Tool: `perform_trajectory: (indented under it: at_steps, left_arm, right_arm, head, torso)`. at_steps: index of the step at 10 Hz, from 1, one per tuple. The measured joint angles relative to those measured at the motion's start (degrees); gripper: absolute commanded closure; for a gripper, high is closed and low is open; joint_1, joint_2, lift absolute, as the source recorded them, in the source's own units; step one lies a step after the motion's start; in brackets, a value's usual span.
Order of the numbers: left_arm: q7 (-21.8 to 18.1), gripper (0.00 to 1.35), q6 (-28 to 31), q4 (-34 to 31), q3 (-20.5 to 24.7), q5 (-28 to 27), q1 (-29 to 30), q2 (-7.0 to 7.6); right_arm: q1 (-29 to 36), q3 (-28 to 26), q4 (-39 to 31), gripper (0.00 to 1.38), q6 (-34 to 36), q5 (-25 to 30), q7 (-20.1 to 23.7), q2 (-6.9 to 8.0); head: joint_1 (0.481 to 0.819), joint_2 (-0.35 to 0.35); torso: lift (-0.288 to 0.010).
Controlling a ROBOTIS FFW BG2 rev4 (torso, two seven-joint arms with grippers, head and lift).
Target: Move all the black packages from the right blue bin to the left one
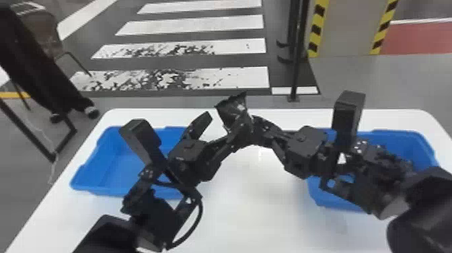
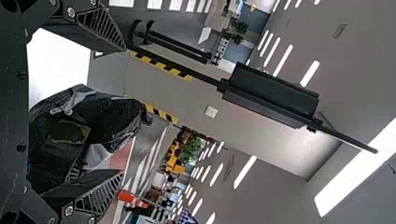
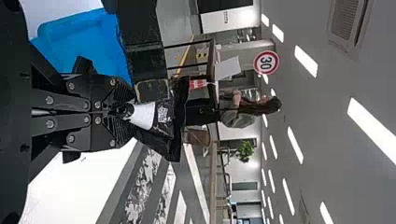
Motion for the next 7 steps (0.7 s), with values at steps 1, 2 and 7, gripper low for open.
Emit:
perform_trajectory:
  at_steps: [1, 2, 7]
  left_arm:
    - [0.05, 0.15, -0.62, 0.46, -0.01, 0.46, -0.15, -0.06]
    - [0.1, 0.16, -1.3, 0.68, -0.12, 1.0, -0.22, -0.12]
    - [0.76, 1.21, 3.72, 1.26, -0.09, 3.27, -0.18, -0.33]
  right_arm:
    - [-0.14, 0.66, -0.12, 1.18, -0.02, -0.1, -0.08, -0.12]
    - [-0.21, 1.0, -0.01, 1.18, -0.02, -0.23, -0.11, -0.17]
    - [-0.34, 1.11, 0.94, 1.17, -1.27, -1.29, -0.23, -0.2]
  head:
    - [0.675, 0.154]
    - [0.675, 0.158]
    - [0.695, 0.147]
  torso:
    - [-0.168]
    - [-0.168]
    - [-0.168]
